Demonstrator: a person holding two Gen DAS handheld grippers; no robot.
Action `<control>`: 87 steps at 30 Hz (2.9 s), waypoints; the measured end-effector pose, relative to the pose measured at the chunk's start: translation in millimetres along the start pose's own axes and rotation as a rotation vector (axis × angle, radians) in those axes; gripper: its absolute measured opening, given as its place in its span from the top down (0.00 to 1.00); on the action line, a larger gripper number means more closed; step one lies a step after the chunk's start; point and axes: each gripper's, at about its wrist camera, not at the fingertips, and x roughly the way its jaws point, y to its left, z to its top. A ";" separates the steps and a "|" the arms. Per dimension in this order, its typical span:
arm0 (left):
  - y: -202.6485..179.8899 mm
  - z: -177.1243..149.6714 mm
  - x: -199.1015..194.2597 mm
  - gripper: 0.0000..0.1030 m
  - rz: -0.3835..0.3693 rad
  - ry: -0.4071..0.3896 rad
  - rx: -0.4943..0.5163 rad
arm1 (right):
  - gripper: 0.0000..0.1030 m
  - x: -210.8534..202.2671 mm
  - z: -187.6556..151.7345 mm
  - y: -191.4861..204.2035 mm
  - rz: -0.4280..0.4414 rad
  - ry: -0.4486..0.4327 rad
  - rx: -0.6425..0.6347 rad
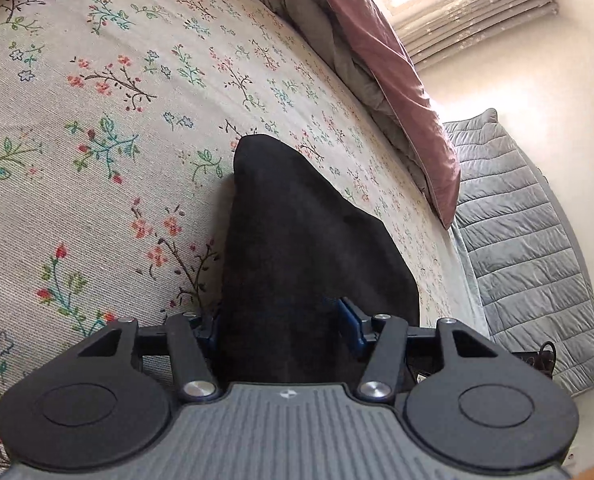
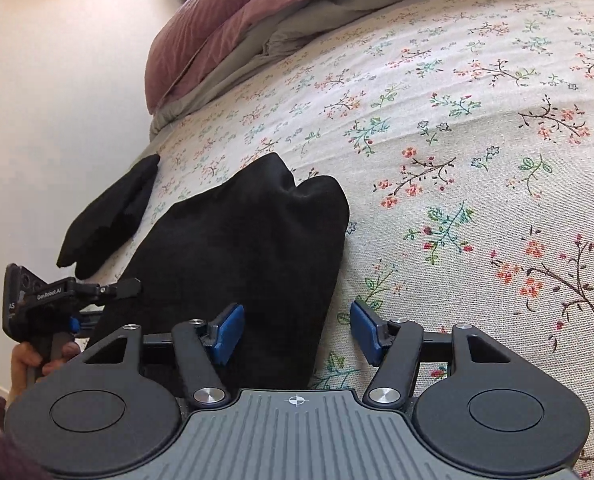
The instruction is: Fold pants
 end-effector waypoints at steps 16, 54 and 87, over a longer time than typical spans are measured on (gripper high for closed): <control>-46.0 8.7 49.5 0.63 -0.113 -0.045 -0.021 | 0.88 -25.6 29.1 -18.2 0.074 -0.127 0.152; -178.8 -35.5 57.5 0.31 0.324 -0.315 0.560 | 0.41 -57.3 31.2 -7.8 -0.295 -0.189 -0.287; -202.7 -129.4 35.1 0.00 0.594 -0.157 0.583 | 0.14 -143.3 -35.6 16.0 -0.397 -0.187 -0.322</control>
